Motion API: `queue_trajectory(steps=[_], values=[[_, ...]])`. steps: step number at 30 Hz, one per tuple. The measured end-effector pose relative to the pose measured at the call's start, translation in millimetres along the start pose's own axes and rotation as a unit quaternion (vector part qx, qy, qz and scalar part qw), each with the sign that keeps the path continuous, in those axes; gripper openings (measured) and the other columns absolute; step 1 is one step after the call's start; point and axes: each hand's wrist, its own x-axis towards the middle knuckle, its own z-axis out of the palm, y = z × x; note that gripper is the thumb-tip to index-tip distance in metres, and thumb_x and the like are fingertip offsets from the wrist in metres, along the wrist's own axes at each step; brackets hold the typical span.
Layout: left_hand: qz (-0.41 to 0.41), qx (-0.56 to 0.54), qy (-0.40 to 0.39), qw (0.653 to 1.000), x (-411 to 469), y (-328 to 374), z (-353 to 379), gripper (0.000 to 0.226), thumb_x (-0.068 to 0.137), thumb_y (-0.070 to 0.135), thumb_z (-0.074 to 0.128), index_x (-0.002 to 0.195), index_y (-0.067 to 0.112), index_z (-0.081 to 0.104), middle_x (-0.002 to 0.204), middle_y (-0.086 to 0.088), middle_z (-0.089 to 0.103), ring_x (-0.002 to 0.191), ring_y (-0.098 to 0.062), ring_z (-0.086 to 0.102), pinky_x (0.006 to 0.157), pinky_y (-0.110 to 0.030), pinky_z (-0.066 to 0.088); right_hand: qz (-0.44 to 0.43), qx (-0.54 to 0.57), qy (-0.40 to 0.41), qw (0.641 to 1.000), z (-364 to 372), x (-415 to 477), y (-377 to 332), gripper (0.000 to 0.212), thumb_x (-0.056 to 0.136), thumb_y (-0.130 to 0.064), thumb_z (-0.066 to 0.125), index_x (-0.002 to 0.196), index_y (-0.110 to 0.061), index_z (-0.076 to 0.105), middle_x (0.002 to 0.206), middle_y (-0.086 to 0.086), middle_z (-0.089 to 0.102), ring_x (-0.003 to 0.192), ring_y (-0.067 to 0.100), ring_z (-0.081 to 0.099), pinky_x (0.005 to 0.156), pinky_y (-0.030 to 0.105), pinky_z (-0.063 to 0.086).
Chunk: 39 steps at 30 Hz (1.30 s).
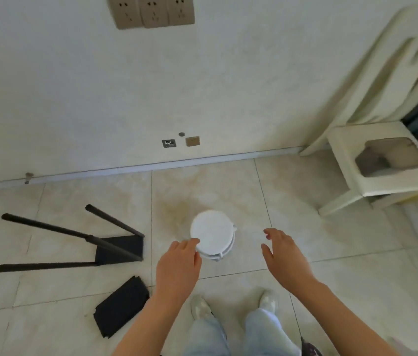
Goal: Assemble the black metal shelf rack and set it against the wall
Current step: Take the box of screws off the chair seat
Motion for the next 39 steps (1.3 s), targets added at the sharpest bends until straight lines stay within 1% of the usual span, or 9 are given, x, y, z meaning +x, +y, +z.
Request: queue_trajectory(steps=[3, 7, 12, 21, 26, 29, 32, 35, 39], values=[[0.042, 0.010, -0.019, 0.999, 14, 46, 7, 0.036, 0.105, 0.029, 0.045, 0.140, 0.026, 0.053, 0.118, 0.008, 0.064, 0.104, -0.008, 0.059, 0.083, -0.026, 0.055, 0.040, 0.013, 0.033, 0.999, -22, -19, 47, 0.040, 0.103, -0.028, 0.044, 0.141, -0.018, 0.041, 0.135, -0.002, 0.053, 0.125, 0.016, 0.047, 0.090, 0.021, 0.039], [0.082, 0.021, -0.042, 0.996, 28, 119, 25, 0.035, 0.104, 0.028, 0.045, 0.138, 0.025, 0.053, 0.113, 0.008, 0.064, 0.105, -0.012, 0.057, 0.080, -0.031, 0.056, 0.083, 0.022, 0.065, 0.994, -57, -41, 114, 0.038, 0.102, -0.027, 0.044, 0.139, -0.016, 0.043, 0.134, 0.000, 0.054, 0.122, 0.019, 0.049, 0.094, 0.028, 0.042], [0.123, 0.052, -0.056, 0.989, 43, 219, 60, 0.036, 0.103, 0.032, 0.045, 0.138, 0.028, 0.053, 0.110, 0.014, 0.065, 0.108, -0.010, 0.054, 0.074, -0.027, 0.050, 0.124, 0.049, 0.097, 0.986, -98, -57, 201, 0.040, 0.102, -0.027, 0.045, 0.140, -0.014, 0.042, 0.135, 0.001, 0.053, 0.125, 0.020, 0.047, 0.099, 0.030, 0.042], [0.174, 0.050, -0.067, 0.981, 89, 378, 98, 0.034, 0.103, 0.034, 0.045, 0.135, 0.029, 0.055, 0.103, 0.015, 0.065, 0.104, -0.009, 0.054, 0.071, -0.026, 0.048, 0.187, 0.075, 0.149, 0.968, -181, -49, 322, 0.040, 0.102, -0.030, 0.043, 0.140, -0.017, 0.041, 0.135, -0.002, 0.052, 0.125, 0.018, 0.045, 0.090, 0.028, 0.046], [0.178, 0.015, -0.082, 0.980, 125, 447, 112, 0.034, 0.103, 0.034, 0.046, 0.134, 0.028, 0.055, 0.104, 0.015, 0.065, 0.104, -0.010, 0.055, 0.074, -0.027, 0.045, 0.208, 0.082, 0.164, 0.961, -219, -22, 371, 0.041, 0.102, -0.029, 0.044, 0.141, -0.015, 0.041, 0.135, 0.001, 0.054, 0.127, 0.021, 0.046, 0.097, 0.031, 0.044], [0.164, -0.022, -0.090, 0.982, 155, 482, 121, 0.033, 0.102, 0.032, 0.049, 0.133, 0.026, 0.058, 0.103, 0.013, 0.065, 0.103, -0.011, 0.058, 0.077, -0.029, 0.046, 0.220, 0.084, 0.171, 0.957, -241, 3, 396, 0.042, 0.102, -0.030, 0.044, 0.141, -0.016, 0.041, 0.137, 0.000, 0.053, 0.126, 0.021, 0.047, 0.095, 0.033, 0.046], [0.148, -0.049, -0.102, 0.983, 192, 515, 129, 0.031, 0.101, 0.032, 0.051, 0.130, 0.025, 0.060, 0.096, 0.014, 0.063, 0.095, -0.012, 0.059, 0.074, -0.028, 0.043, 0.222, 0.079, 0.175, 0.956, -266, 32, 420, 0.041, 0.102, -0.030, 0.044, 0.141, -0.016, 0.041, 0.137, 0.000, 0.053, 0.127, 0.021, 0.047, 0.098, 0.035, 0.047], [0.122, -0.078, -0.108, 0.984, 228, 544, 134, 0.029, 0.100, 0.030, 0.053, 0.127, 0.025, 0.063, 0.092, 0.015, 0.063, 0.092, -0.015, 0.062, 0.074, -0.030, 0.047, 0.229, 0.081, 0.171, 0.955, -290, 60, 441, 0.041, 0.102, -0.030, 0.042, 0.141, -0.016, 0.041, 0.137, 0.001, 0.053, 0.128, 0.020, 0.045, 0.101, 0.034, 0.044], [0.111, -0.086, -0.118, 0.983, 275, 583, 137, 0.028, 0.100, 0.029, 0.052, 0.126, 0.024, 0.063, 0.093, 0.013, 0.063, 0.096, -0.017, 0.063, 0.081, -0.033, 0.052, 0.240, 0.070, 0.173, 0.953, -326, 99, 468, 0.041, 0.102, -0.030, 0.042, 0.141, -0.016, 0.041, 0.136, 0.001, 0.054, 0.127, 0.020, 0.046, 0.103, 0.034, 0.043]])
